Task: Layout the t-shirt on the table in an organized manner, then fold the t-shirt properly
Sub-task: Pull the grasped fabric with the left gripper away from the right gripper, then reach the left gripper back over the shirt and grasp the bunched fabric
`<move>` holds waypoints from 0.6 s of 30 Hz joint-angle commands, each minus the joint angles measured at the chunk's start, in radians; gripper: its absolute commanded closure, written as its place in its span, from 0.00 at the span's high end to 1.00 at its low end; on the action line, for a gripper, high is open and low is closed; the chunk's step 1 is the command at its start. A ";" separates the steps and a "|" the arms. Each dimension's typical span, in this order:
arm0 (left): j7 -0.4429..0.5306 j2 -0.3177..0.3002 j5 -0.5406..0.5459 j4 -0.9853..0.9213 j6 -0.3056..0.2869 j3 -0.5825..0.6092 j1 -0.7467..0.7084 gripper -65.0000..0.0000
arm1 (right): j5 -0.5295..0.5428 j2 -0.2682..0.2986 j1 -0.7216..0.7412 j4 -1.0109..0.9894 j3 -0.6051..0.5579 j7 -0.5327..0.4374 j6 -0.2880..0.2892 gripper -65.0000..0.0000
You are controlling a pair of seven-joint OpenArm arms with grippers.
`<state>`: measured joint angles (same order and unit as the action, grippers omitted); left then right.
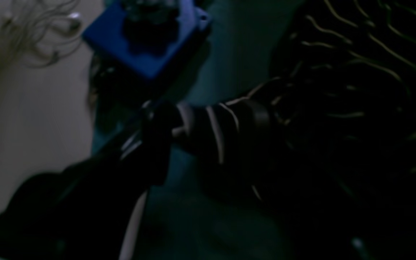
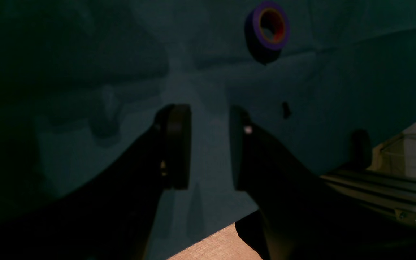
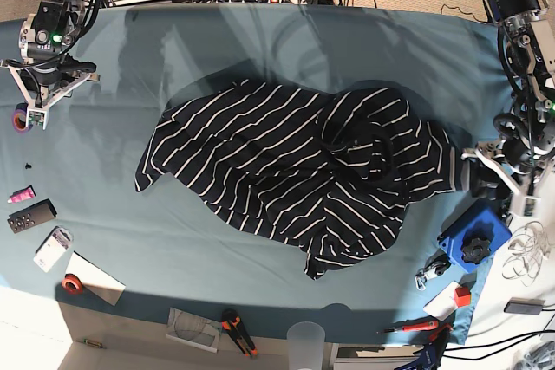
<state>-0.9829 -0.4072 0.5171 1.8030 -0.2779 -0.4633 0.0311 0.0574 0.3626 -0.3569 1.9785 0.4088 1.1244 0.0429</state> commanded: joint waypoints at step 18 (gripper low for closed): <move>-0.023 0.192 0.233 0.283 -0.274 0.045 -0.248 0.46 | 0.006 0.016 0.008 0.016 0.002 -0.029 0.003 0.28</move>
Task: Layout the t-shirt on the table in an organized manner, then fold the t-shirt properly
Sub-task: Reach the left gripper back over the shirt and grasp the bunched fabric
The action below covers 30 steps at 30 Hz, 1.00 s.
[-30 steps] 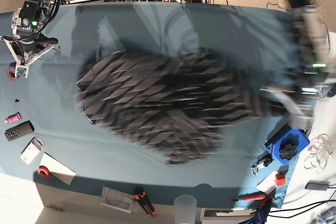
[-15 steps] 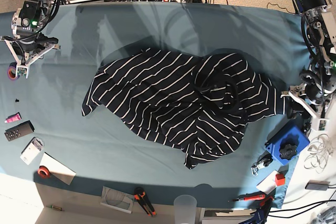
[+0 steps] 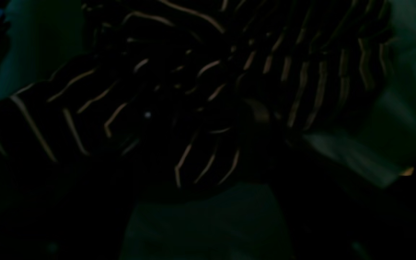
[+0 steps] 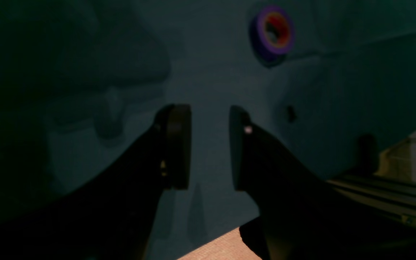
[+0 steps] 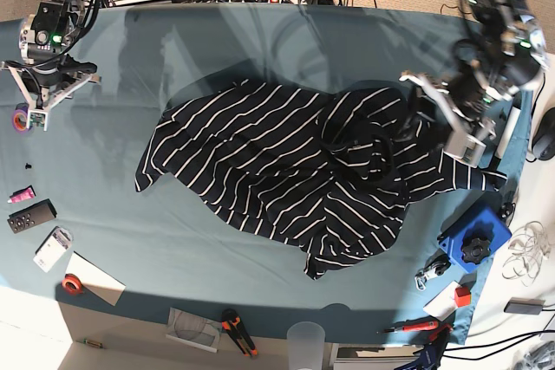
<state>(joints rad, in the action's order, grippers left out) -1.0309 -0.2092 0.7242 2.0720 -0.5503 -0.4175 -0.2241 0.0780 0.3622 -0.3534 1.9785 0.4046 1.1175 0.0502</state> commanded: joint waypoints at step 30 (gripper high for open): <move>0.402 -0.090 -1.023 -0.147 0.295 0.636 0.088 0.44 | -0.015 0.017 0.005 0.016 0.006 -0.014 0.006 0.28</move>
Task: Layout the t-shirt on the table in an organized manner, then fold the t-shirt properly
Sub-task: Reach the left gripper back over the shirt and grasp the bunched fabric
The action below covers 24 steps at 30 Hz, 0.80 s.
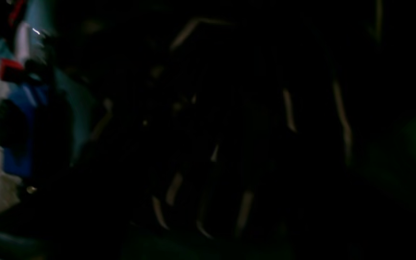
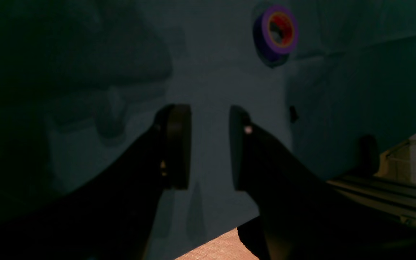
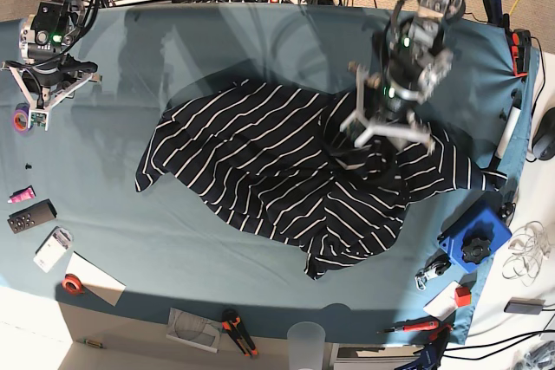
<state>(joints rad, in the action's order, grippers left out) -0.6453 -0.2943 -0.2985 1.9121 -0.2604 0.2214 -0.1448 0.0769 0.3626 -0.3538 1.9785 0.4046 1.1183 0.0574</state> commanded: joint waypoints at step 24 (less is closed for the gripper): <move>0.014 -0.005 0.201 0.201 0.197 -0.004 0.108 0.00 | -0.013 0.016 0.005 0.016 0.006 -0.027 -0.001 0.28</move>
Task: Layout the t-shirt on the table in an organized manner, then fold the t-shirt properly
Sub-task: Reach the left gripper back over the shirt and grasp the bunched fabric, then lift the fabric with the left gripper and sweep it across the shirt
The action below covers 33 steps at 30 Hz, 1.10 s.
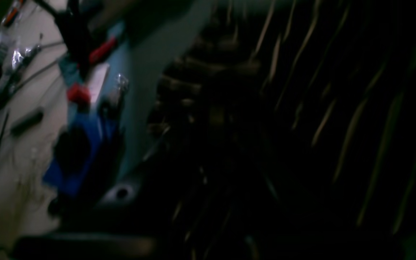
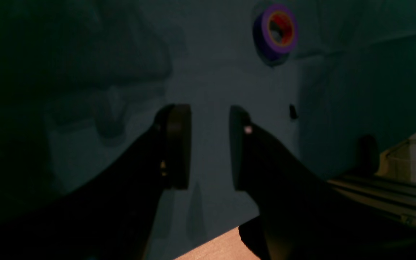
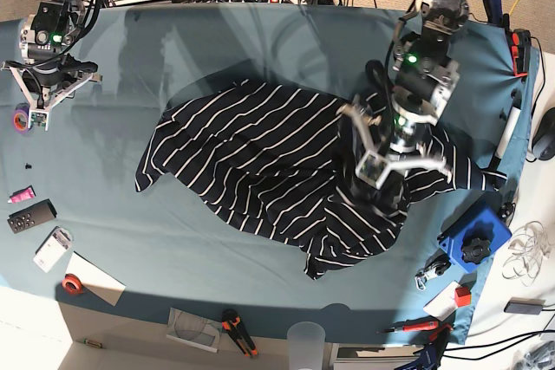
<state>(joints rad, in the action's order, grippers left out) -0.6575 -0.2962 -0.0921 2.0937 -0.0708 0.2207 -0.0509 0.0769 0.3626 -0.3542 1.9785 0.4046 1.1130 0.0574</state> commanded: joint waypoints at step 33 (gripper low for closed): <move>0.116 0.453 0.081 -0.351 -0.179 0.510 0.367 0.00 | 0.478 -0.179 0.192 0.016 0.558 -0.035 0.308 0.28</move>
<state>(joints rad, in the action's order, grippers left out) -0.5743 0.1322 -0.0116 1.7233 -0.2649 0.7345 0.3012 0.5388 0.1680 -0.1658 1.9778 0.9634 1.1007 0.3630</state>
